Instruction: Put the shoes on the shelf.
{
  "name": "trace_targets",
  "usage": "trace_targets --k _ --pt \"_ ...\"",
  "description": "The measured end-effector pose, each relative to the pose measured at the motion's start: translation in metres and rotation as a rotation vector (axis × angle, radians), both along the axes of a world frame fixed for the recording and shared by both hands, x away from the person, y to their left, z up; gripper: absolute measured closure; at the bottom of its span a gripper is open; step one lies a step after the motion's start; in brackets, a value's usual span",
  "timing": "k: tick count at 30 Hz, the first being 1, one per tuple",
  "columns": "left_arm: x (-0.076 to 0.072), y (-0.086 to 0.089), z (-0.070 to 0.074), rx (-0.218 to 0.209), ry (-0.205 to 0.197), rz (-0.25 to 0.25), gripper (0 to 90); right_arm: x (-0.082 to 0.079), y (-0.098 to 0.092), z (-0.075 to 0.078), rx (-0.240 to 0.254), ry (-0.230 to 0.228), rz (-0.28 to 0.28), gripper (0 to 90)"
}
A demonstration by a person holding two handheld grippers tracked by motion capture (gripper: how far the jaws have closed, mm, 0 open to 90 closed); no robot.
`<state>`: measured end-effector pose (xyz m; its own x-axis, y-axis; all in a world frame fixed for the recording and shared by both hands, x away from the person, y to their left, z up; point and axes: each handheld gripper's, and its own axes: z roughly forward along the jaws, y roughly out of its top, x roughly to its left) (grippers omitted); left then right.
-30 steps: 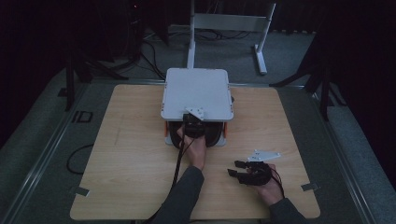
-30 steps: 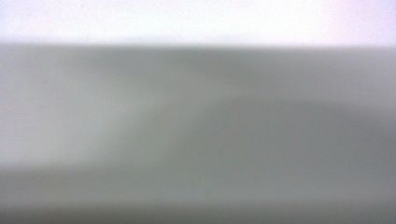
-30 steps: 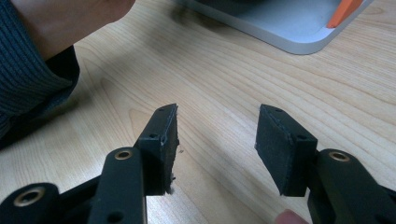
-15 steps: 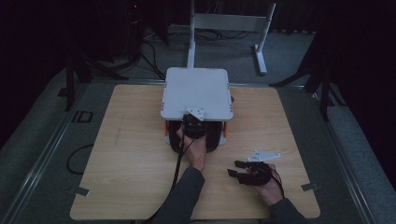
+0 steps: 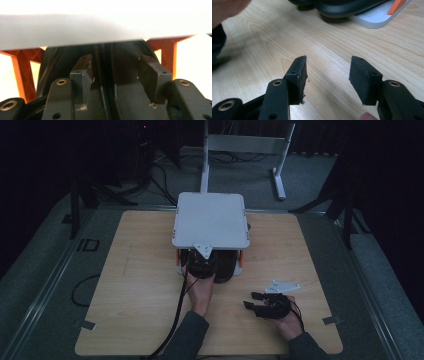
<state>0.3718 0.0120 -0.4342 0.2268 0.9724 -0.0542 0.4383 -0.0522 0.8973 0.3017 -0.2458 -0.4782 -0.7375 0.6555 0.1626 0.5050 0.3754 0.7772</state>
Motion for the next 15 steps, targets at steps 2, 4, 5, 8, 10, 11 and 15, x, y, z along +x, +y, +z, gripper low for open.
trace_targets --k 2,4,5,8,10,11,15 --pt "-0.005 0.006 0.0 0.01 -0.001 -0.018 45.2 0.0 0.0 0.0 -0.001 0.001 0.0 47.5" --pt "-0.01 0.012 0.0 0.02 -0.001 -0.026 45.3 0.0 0.001 0.0 -0.002 0.0 0.001 47.5" --pt "-0.012 0.016 -0.001 0.022 -0.004 -0.035 45.3 0.0 0.001 0.0 -0.003 0.0 0.0 47.5" --pt "-0.021 0.024 -0.003 0.045 -0.013 -0.059 45.3 0.0 0.001 0.0 -0.003 -0.002 0.001 47.5" --pt "-0.028 0.031 -0.005 0.065 -0.007 -0.062 45.3 0.0 0.001 0.0 -0.003 -0.001 0.001 47.5" --pt "-0.031 0.035 -0.007 0.066 -0.005 -0.064 45.3 0.0 0.001 0.0 -0.003 -0.001 0.001 47.5" --pt "-0.041 0.047 -0.012 0.082 -0.002 -0.059 45.3 0.0 0.002 0.0 -0.002 0.0 0.001 47.5"
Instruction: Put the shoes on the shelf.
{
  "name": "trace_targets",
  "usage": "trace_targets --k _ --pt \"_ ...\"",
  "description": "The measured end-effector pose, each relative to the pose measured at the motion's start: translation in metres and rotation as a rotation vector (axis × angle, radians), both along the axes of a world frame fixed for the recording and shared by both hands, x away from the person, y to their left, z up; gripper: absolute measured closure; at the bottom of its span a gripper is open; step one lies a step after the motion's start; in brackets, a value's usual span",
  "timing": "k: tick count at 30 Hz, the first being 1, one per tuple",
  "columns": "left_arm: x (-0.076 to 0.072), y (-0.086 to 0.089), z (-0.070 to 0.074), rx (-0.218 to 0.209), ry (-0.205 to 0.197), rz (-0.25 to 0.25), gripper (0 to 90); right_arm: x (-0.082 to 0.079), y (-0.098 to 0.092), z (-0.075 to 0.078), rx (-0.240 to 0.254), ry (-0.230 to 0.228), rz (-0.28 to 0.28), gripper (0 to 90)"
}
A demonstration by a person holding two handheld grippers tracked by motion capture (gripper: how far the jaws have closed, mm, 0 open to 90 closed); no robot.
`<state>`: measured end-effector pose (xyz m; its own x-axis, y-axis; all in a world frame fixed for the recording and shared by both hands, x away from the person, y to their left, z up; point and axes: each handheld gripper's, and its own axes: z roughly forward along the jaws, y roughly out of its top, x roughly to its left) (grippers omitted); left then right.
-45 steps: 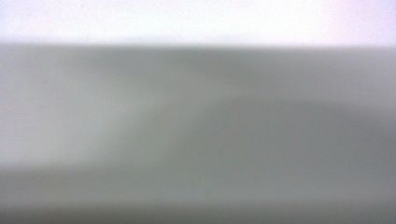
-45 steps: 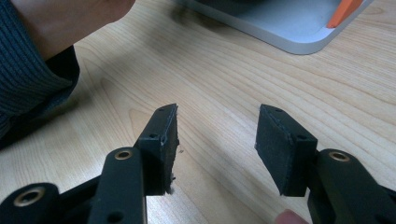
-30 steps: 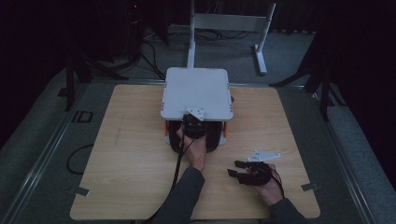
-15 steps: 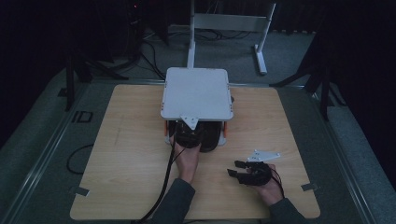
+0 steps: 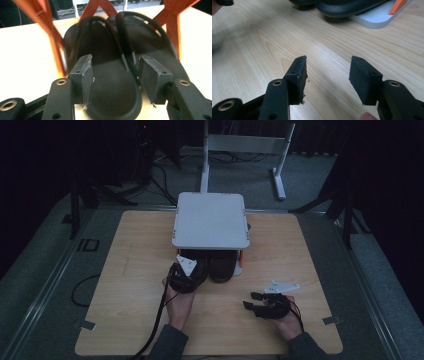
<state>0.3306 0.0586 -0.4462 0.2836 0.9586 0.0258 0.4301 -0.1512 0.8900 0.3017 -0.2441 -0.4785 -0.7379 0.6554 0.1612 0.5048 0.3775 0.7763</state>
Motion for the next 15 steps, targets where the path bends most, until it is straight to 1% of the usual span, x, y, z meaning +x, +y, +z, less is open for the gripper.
trace_targets --k 1,3,4,5,7,10,12,13,14,15 --pt "-0.002 0.003 -0.002 0.001 -0.004 -0.001 45.3 0.0 0.0 0.0 -0.001 -0.001 0.0 47.5" --pt "-0.007 0.01 -0.005 0.01 0.007 -0.005 45.3 0.0 -0.001 0.0 -0.001 0.0 -0.002 47.5" --pt "-0.008 0.015 -0.007 0.021 0.007 -0.003 45.3 0.0 -0.001 0.0 -0.001 0.0 -0.002 47.5" --pt "-0.01 0.019 -0.009 0.021 0.007 -0.001 45.3 0.0 -0.001 0.0 0.0 -0.001 -0.002 47.5" --pt "-0.011 0.028 -0.013 0.01 0.025 0.001 45.2 0.0 -0.001 0.0 -0.001 -0.002 -0.003 47.5" --pt "-0.013 0.044 -0.021 0.007 0.059 0.006 45.1 0.0 -0.002 0.0 -0.002 -0.004 -0.006 47.5" --pt "-0.016 0.052 -0.025 0.033 0.068 0.006 45.1 0.0 -0.002 0.001 -0.002 -0.004 -0.008 47.5" --pt "-0.016 0.056 -0.028 0.043 0.079 0.003 45.1 0.001 -0.002 0.001 -0.002 -0.005 -0.009 47.5" --pt "-0.017 0.059 -0.03 0.049 0.09 0.0 44.7 0.001 -0.002 0.001 -0.002 -0.004 -0.011 47.5" --pt "-0.017 0.059 -0.03 0.049 0.09 0.0 44.5 0.001 -0.002 0.001 -0.002 -0.004 -0.011 47.5"
